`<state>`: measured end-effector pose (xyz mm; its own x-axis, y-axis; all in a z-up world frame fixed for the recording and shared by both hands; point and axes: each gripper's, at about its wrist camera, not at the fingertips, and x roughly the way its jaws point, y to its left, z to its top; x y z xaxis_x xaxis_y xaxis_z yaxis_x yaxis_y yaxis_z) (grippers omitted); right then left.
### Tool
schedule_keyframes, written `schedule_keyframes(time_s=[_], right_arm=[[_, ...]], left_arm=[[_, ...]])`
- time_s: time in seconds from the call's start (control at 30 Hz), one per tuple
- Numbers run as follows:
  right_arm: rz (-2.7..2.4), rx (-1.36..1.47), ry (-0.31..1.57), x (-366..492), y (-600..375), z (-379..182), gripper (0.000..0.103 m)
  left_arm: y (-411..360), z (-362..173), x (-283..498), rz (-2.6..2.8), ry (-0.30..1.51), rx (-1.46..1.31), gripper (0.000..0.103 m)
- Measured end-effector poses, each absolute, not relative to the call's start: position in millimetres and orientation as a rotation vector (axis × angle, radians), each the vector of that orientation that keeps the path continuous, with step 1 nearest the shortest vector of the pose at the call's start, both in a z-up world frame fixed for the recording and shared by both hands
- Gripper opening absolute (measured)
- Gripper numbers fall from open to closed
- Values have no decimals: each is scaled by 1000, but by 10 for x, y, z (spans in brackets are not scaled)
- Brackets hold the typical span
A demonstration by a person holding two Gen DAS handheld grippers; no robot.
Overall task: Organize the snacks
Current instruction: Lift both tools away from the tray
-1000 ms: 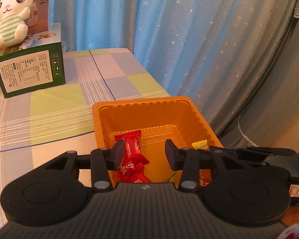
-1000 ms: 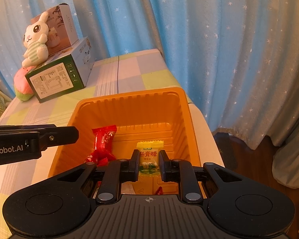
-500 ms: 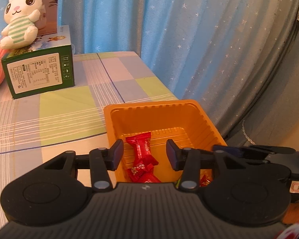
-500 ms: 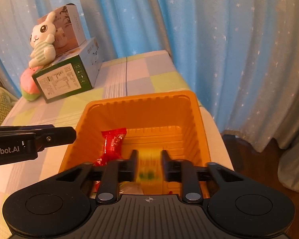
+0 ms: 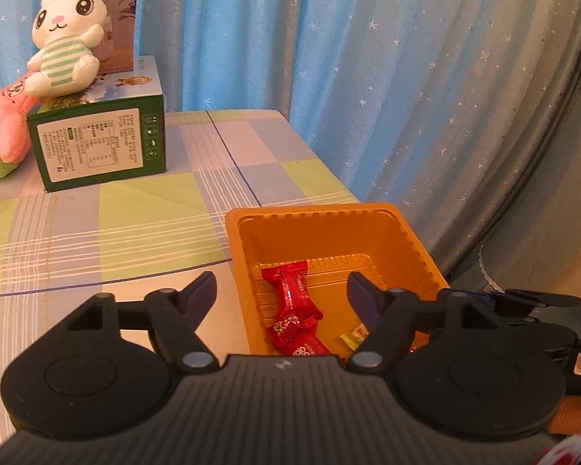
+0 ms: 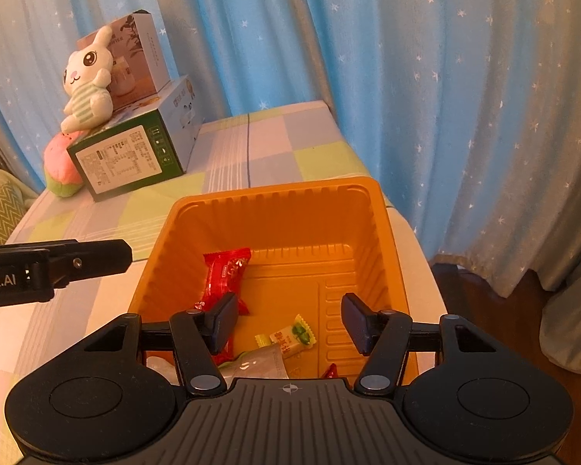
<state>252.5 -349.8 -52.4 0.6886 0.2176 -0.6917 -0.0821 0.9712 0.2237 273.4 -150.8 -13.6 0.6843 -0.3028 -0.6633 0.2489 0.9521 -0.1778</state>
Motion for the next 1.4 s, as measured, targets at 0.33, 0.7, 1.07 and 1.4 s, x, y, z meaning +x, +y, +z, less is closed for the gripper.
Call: schedule_keyframes(time_s=[0.33, 0.7, 1.07, 1.4], right_arm=[[144, 193, 764, 2312, -3565, -324, 80], [134, 246, 772, 1770, -3567, -44, 85], [119, 262, 772, 1052, -3494, 238, 85], [122, 260, 760, 360, -3393, 406, 85]], left_arm=[[-1358, 40, 2524, -260, 716, -51, 101], [-1236, 198, 1953, -207, 718, -38, 102], [-1109, 409, 1154, -175, 731, -115, 102], [-1004, 589, 508, -157, 723, -126, 102]])
